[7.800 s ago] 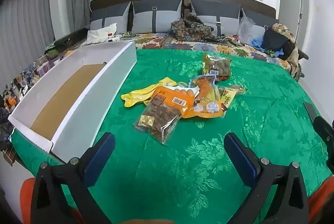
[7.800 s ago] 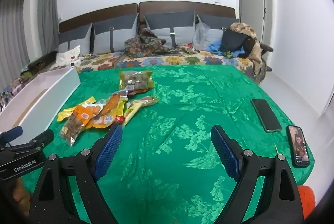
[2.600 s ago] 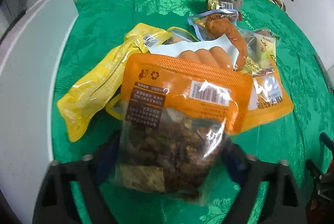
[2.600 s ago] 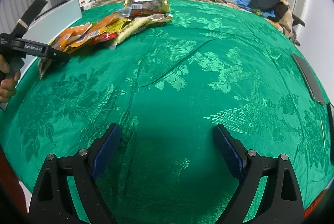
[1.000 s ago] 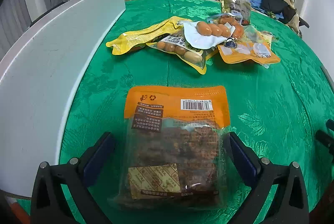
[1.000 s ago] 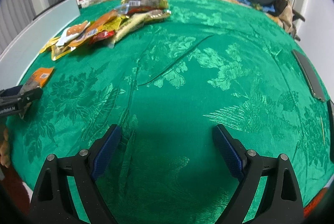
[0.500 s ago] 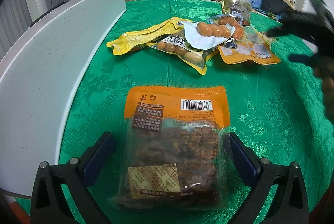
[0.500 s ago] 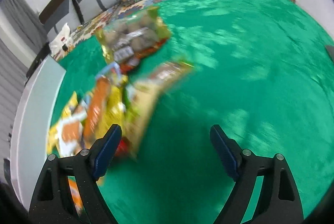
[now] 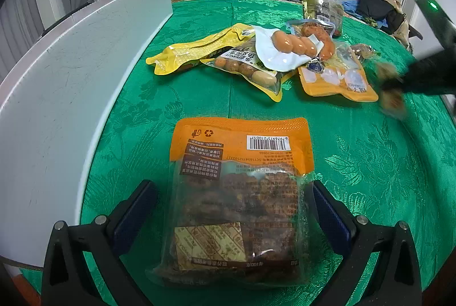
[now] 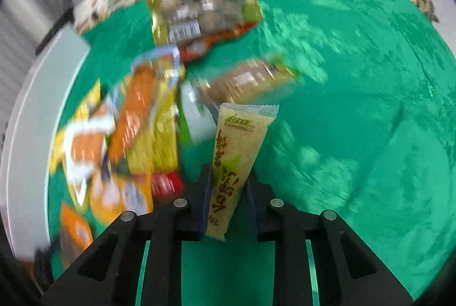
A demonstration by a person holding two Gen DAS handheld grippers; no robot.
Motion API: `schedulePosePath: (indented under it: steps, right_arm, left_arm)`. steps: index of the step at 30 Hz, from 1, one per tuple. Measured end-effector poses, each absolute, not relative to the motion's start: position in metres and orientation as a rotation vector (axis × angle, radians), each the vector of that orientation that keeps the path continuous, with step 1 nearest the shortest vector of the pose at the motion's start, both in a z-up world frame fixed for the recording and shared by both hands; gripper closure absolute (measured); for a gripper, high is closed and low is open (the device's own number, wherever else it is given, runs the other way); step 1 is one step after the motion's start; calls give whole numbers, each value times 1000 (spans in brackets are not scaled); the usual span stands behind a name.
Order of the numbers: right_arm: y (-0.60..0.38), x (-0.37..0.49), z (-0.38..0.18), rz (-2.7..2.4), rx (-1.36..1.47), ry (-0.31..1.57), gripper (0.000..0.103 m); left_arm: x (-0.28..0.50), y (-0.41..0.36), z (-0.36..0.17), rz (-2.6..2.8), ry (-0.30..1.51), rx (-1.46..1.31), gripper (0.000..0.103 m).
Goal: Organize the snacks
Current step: 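Reach the right tool toward the pale yellow snack bar while left holds the meat bag, then grasp the pale yellow snack bar with the right tool and lift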
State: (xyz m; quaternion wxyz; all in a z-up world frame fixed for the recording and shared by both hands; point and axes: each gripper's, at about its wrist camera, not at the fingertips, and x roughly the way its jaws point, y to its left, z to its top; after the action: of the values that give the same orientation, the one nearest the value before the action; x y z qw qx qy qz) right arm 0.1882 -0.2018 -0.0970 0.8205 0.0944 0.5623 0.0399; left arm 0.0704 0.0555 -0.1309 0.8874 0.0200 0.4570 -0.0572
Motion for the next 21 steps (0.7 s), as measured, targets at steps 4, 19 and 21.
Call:
schedulePosePath:
  steps: [4,19,21]
  right_arm:
    - [-225,163,-90,134,14,1337,79]
    - [-242,39,-88,10,116,752,26]
    - [-243,35,-89,5,96,736,26]
  left_arm:
    - [71,56,-131,-119,950,42,0]
    - [71,56,-131,-119,949,42,0]
    - [71,56,-131,-119,949,42,0]
